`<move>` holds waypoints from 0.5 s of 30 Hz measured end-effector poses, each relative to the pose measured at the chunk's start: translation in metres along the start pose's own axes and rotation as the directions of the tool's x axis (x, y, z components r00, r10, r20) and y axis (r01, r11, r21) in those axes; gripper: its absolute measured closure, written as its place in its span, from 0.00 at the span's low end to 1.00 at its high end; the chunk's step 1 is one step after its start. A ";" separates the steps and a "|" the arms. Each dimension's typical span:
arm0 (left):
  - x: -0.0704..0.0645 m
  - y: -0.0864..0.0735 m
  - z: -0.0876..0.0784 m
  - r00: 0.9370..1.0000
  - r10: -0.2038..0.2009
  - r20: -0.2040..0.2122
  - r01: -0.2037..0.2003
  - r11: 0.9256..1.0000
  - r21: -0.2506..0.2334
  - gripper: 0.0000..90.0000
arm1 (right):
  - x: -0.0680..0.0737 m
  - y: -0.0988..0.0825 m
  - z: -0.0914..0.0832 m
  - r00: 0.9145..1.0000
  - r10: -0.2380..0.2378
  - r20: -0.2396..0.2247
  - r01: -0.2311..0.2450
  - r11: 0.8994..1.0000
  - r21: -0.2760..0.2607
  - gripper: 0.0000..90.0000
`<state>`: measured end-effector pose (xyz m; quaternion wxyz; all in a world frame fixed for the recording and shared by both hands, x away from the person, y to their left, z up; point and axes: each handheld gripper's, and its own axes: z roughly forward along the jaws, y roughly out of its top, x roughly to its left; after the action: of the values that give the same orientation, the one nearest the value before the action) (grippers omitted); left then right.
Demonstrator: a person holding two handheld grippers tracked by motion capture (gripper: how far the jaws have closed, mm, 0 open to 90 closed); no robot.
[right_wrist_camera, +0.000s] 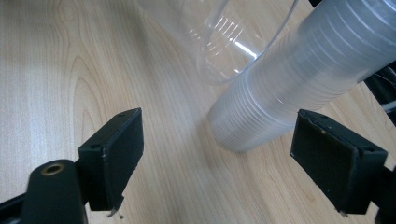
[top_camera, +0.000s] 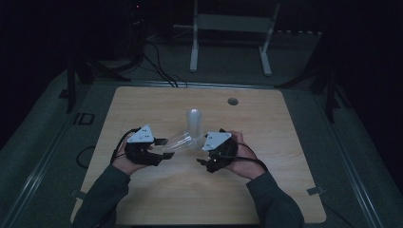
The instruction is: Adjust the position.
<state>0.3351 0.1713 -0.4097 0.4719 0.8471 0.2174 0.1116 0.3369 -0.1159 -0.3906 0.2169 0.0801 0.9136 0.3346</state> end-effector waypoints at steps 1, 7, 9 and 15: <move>0.000 -0.001 0.000 1.000 -0.003 0.002 0.003 1.000 -0.007 0.46 | 0.000 0.000 0.000 1.000 0.001 0.000 -0.001 1.000 -0.002 0.21; 0.002 -0.003 -0.001 1.000 -0.016 0.001 0.016 0.999 -0.030 0.46 | 0.000 -0.001 0.000 1.000 0.008 -0.003 -0.008 1.000 -0.010 0.21; 0.002 -0.003 -0.002 1.000 -0.018 -0.001 0.018 0.999 -0.040 0.46 | 0.000 -0.001 0.000 1.000 0.013 -0.004 -0.013 1.000 -0.013 0.21; 0.002 -0.004 -0.002 1.000 -0.029 0.000 0.029 0.997 -0.067 0.46 | 0.000 -0.001 -0.001 1.000 0.021 -0.006 -0.021 1.000 -0.024 0.21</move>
<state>0.3348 0.1753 -0.4120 0.5014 0.8276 0.2261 0.1122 0.3362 -0.1172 -0.3910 0.2116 0.0861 0.9093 0.3478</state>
